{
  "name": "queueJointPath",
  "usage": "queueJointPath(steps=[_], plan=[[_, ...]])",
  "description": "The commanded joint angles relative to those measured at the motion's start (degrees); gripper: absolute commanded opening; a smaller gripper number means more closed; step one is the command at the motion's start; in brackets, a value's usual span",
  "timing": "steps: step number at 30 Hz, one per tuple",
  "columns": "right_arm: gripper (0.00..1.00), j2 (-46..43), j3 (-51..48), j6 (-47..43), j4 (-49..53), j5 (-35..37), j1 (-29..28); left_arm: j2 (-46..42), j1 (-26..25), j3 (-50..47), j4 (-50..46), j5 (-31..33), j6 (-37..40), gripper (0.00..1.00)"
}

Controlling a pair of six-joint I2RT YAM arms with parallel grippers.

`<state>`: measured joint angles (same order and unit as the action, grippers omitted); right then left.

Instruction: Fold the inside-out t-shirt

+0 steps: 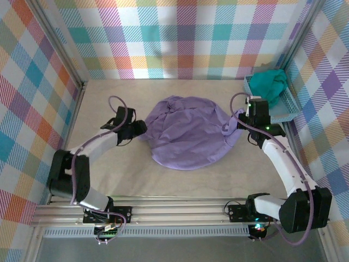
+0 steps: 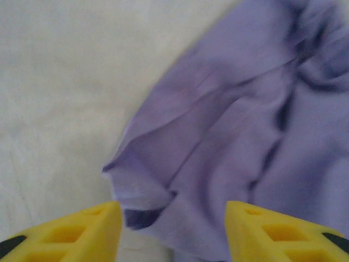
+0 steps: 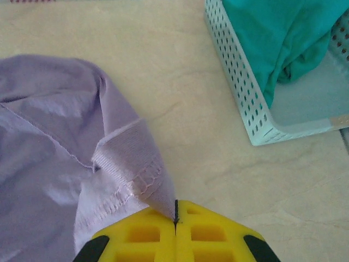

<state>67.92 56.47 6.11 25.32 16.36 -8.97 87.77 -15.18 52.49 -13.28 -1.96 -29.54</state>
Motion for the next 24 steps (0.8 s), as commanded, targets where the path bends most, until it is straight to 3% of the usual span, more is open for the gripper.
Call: queueJointPath(steps=[1,7,10,14,15,24], plan=[[0.02,1.0,0.5,2.0,-1.9,-2.1,-0.1,2.5,0.3,0.3,1.5,-1.2,-0.4,0.56],[0.02,2.7,1.3,2.1,-2.5,-4.4,-0.1,8.9,0.3,2.0,4.1,-3.1,-0.5,0.54],[0.02,3.3,1.7,1.9,-2.6,-4.2,-0.1,11.7,0.3,3.4,5.2,-5.4,-1.2,0.42],[0.01,2.9,3.4,1.2,-2.7,-3.5,-0.1,11.8,0.6,4.4,6.4,-6.5,-1.6,0.05],[0.01,2.7,4.2,0.7,-2.6,-2.9,0.0,10.8,0.8,5.0,5.8,-6.0,-1.1,0.00],[0.00,-2.1,16.2,-3.4,-1.9,-0.6,7.4,-8.8,10.7,18.9,-4.8,0.5,1.4,0.00]])
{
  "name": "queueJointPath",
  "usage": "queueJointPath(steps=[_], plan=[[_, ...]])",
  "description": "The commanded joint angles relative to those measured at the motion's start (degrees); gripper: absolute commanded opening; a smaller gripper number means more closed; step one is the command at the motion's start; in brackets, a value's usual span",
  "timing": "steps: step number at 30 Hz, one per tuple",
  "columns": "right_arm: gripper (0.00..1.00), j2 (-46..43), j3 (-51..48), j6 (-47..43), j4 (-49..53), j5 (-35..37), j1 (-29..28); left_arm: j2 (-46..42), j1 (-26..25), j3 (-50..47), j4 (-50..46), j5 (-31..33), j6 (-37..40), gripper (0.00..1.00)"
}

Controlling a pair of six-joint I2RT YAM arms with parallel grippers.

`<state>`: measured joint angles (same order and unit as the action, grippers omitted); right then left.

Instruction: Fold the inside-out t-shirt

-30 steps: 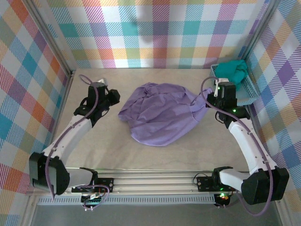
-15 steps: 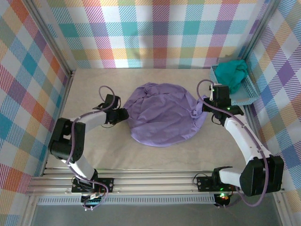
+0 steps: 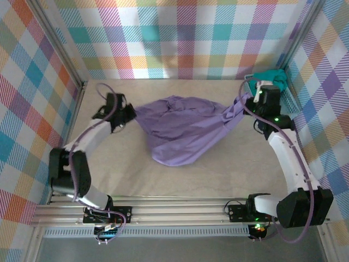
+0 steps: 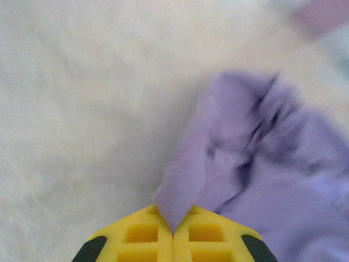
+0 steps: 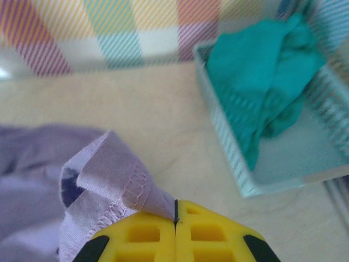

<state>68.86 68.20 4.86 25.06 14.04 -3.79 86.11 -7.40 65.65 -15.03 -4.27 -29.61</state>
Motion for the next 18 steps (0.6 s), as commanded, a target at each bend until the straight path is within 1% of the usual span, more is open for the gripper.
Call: queueJointPath(steps=[1,6,11,16,18], plan=[[0.00,-3.1,5.6,-2.5,-1.6,1.9,2.8,-8.2,3.9,7.4,-3.7,2.9,1.5,0.00],[0.00,-2.7,11.9,-4.0,-0.6,1.9,5.2,-11.9,7.1,15.4,-7.2,3.5,2.7,0.00],[0.00,-1.9,15.5,-4.4,1.2,-0.2,5.8,-15.1,8.5,16.7,-7.4,3.0,2.2,0.00],[0.00,-0.4,16.2,-2.5,1.6,-7.5,5.8,-15.5,8.6,18.1,-4.4,-1.8,0.0,0.00],[0.00,2.1,18.7,-1.3,2.1,-11.8,5.8,-13.7,8.6,21.6,-4.1,-3.7,-1.0,0.00]])
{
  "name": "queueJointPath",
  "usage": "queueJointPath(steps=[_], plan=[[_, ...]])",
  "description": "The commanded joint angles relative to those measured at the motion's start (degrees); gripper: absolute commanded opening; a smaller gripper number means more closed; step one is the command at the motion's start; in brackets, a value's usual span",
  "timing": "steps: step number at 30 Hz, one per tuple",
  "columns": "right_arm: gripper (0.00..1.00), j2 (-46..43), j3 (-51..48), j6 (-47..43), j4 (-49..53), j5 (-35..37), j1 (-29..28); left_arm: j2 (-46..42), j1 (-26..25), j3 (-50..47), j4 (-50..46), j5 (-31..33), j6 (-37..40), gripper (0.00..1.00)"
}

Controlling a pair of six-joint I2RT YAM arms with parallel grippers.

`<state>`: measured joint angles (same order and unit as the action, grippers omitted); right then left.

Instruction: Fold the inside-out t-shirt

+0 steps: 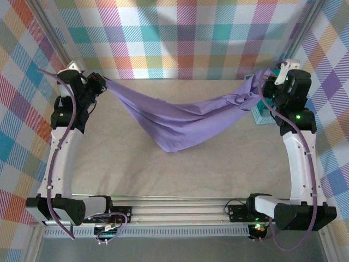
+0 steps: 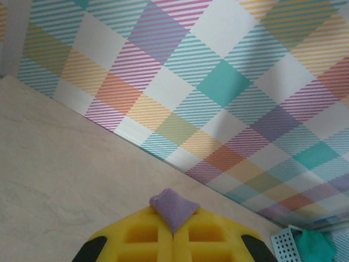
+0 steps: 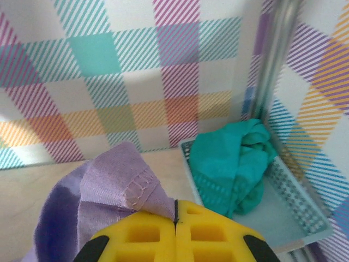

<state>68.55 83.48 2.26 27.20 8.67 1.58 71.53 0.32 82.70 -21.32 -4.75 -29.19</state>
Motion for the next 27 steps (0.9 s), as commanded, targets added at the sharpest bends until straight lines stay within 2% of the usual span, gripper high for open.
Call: queueJointPath(steps=[1,7,9,11,14,16,20,24,27], plan=[[0.00,3.6,4.9,1.9,-0.1,-8.8,0.4,2.0,0.9,6.5,2.5,-4.2,-1.9,0.00],[0.00,8.7,13.6,8.0,-5.0,-24.1,0.4,10.8,0.9,25.3,3.8,-12.0,-5.2,0.00],[0.00,7.0,13.1,8.7,-7.5,-25.5,0.4,11.3,0.9,30.3,4.9,-16.5,-5.7,0.00],[0.00,4.7,10.8,8.4,-7.8,-23.5,0.4,9.3,0.8,30.3,9.2,-20.0,-6.6,0.00],[0.00,1.0,3.1,9.2,-7.0,-20.4,0.4,2.9,0.0,21.7,10.9,-21.6,-7.2,0.00],[0.00,-0.4,-4.2,11.6,-6.5,-19.2,0.5,-2.5,-1.1,10.4,11.8,-20.4,-8.2,0.00],[0.07,0.4,-20.5,15.5,-5.4,-18.6,0.5,-11.4,-5.5,-14.3,12.8,-21.4,-11.6,0.00],[0.31,0.2,-31.1,15.4,-6.0,-18.1,-1.2,-17.1,-15.5,-30.4,0.4,-20.8,-6.7,0.00],[0.47,-0.7,-33.2,11.5,-7.6,-13.5,-9.3,-20.1,-20.8,-40.5,-2.7,-18.9,-8.1,0.00]])
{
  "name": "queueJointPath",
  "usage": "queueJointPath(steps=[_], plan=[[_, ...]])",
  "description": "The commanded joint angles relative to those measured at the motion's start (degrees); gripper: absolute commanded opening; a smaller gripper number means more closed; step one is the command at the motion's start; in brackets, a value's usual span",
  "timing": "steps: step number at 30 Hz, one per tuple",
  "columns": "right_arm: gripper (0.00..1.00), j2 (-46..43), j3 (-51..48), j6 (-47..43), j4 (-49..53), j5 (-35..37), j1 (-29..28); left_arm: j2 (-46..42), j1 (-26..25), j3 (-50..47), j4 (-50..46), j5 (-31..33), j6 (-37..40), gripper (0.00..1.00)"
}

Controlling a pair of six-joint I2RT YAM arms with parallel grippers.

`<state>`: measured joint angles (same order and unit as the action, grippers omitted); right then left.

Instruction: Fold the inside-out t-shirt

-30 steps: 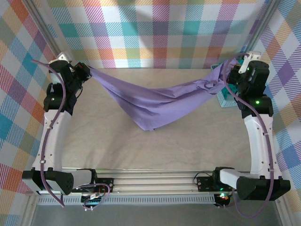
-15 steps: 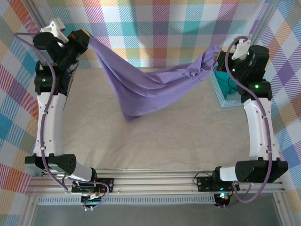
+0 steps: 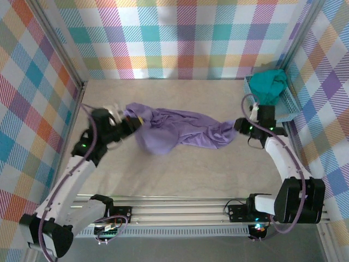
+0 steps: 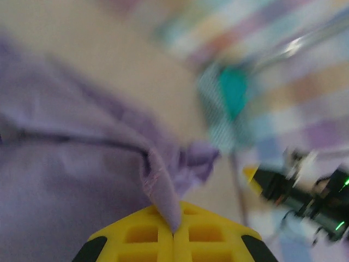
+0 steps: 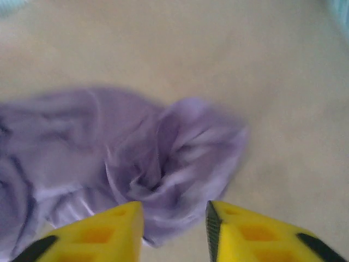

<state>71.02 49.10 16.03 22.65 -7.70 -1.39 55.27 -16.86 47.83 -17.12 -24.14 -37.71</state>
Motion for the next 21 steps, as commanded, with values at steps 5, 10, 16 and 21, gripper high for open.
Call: queueJointPath(steps=[5,10,16,21], plan=[[0.60,3.3,4.5,-9.6,-6.9,6.1,-21.4,-5.7,-4.9,-13.4,-12.2,9.3,-1.6,0.00],[0.64,17.5,12.7,-12.2,-11.6,2.5,-31.2,-4.5,-4.9,-16.6,-13.3,16.7,-1.6,0.00],[0.67,35.4,27.4,-11.8,-15.3,-2.4,-36.5,-2.3,-4.8,-17.8,-12.0,18.6,-1.3,0.00],[0.67,48.8,43.1,-9.0,-11.2,-2.7,-36.4,-2.8,-4.8,-17.6,-11.8,18.8,-0.6,0.00]])
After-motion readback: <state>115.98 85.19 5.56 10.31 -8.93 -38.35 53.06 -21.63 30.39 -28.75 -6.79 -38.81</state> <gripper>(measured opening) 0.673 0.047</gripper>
